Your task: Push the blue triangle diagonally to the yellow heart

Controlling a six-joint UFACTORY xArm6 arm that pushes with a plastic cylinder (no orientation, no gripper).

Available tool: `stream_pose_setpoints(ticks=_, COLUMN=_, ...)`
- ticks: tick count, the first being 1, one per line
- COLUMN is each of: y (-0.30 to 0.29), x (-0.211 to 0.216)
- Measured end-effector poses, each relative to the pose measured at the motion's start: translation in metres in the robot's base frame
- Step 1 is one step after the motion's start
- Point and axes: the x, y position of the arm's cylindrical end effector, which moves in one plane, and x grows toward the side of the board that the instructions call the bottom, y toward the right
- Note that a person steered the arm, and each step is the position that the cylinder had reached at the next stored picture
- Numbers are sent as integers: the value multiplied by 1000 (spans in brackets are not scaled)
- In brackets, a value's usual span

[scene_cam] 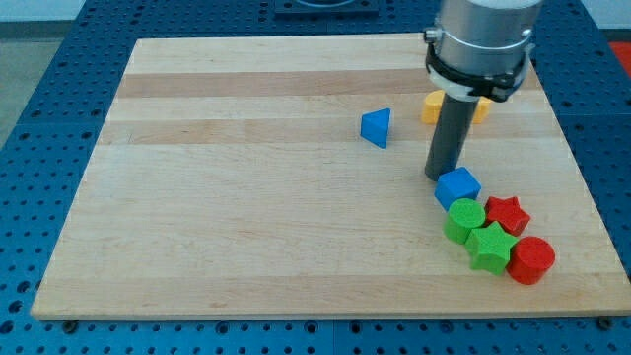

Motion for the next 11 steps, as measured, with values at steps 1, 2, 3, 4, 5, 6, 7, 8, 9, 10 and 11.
stream_pose_setpoints(ticks=1, y=-5, x=-5)
stream_pose_setpoints(ticks=2, y=-14, x=-30)
stream_pose_setpoints(ticks=3, y=-12, x=-43)
stream_pose_setpoints(ticks=4, y=-21, x=-56)
stream_pose_setpoints(ticks=5, y=-39, x=-69)
stream_pose_setpoints(ticks=6, y=-66, x=-79)
stream_pose_setpoints(ticks=7, y=-88, x=-69)
stream_pose_setpoints(ticks=8, y=-88, x=-65)
stream_pose_setpoints(ticks=9, y=-97, x=-98)
stream_pose_setpoints(ticks=10, y=-131, x=-118)
stream_pose_setpoints(ticks=11, y=-153, x=-100)
